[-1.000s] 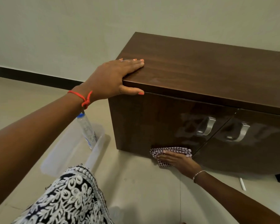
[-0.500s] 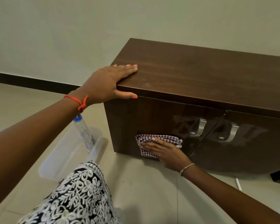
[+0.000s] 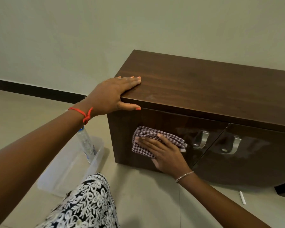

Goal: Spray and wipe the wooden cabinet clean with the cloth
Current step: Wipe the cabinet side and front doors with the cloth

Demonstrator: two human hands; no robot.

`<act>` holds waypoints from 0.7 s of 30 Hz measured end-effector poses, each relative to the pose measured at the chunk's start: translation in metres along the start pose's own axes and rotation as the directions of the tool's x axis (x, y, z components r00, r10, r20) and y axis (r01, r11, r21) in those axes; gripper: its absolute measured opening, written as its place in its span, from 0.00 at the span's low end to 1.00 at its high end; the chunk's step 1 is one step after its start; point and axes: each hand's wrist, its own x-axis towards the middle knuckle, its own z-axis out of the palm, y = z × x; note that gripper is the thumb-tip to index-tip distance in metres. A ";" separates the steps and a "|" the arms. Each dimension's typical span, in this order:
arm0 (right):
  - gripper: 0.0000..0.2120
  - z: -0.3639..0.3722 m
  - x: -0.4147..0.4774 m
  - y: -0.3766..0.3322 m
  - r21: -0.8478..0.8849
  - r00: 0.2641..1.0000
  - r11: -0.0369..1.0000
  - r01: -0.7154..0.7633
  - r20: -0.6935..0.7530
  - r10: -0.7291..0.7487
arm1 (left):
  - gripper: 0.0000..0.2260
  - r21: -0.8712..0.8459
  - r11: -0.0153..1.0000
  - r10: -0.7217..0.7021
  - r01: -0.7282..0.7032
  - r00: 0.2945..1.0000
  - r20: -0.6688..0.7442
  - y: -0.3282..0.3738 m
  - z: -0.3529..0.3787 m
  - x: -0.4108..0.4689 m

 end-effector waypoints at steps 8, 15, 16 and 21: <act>0.37 -0.029 0.032 0.005 0.131 0.929 0.946 -0.296 -0.190 0.317 | 0.41 -0.017 1.000 0.008 -0.008 1.000 0.006 -0.005 0.003 0.003; 0.36 -0.047 0.075 -0.010 0.101 0.981 0.987 -0.125 -0.136 0.138 | 0.41 -0.093 0.996 0.007 -0.008 1.000 -0.012 -0.007 0.004 0.000; 0.37 -0.047 0.073 -0.009 0.102 0.981 0.987 -0.128 -0.136 0.141 | 0.41 -0.091 0.996 0.006 -0.006 1.000 -0.008 -0.007 0.004 0.000; 0.35 -0.042 0.027 0.009 0.136 0.935 0.940 -0.312 -0.131 0.330 | 0.41 -0.105 0.994 0.003 -0.003 1.000 -0.004 -0.007 0.004 0.001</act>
